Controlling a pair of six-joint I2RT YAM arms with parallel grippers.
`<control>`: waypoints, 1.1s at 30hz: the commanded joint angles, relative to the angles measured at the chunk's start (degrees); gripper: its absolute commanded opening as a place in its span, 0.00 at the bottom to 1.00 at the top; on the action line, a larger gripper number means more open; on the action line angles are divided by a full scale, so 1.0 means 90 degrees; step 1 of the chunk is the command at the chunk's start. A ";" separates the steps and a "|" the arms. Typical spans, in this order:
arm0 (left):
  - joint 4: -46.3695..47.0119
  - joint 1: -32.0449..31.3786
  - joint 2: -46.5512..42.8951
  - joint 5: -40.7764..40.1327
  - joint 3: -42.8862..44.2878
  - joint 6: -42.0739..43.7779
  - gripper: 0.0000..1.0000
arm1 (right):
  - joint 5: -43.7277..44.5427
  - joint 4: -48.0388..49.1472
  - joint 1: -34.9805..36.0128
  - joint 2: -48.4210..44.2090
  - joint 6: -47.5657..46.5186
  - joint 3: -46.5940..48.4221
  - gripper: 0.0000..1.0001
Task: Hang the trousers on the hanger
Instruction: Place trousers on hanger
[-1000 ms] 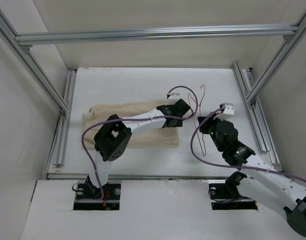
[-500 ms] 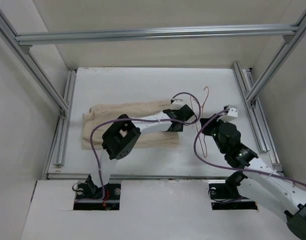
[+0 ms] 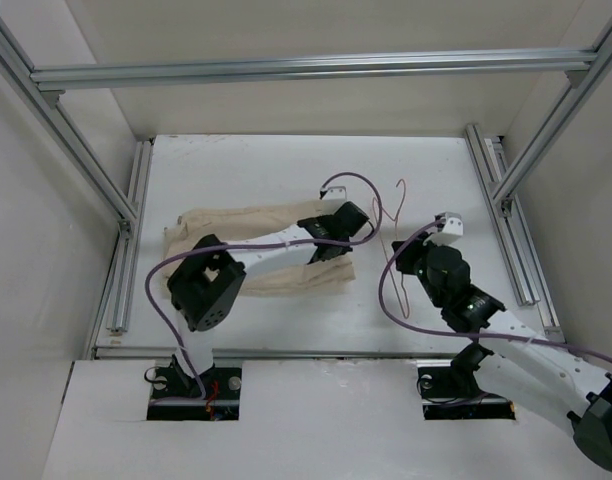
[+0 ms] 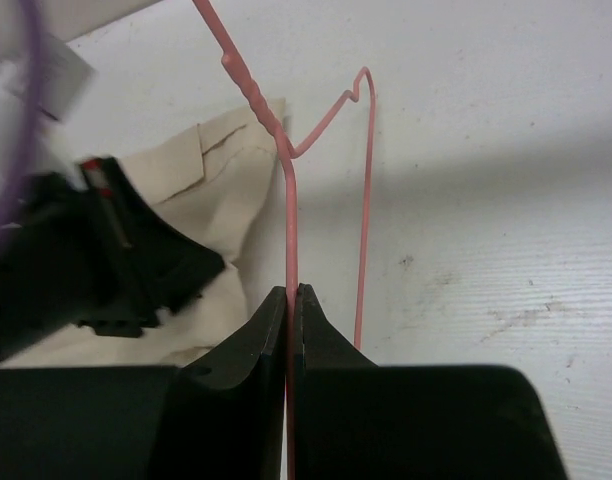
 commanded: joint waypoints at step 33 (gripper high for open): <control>0.2206 0.0122 -0.1944 0.1027 -0.0908 -0.0721 0.02 | 0.0768 0.2035 0.1353 0.2335 -0.1026 0.1581 0.00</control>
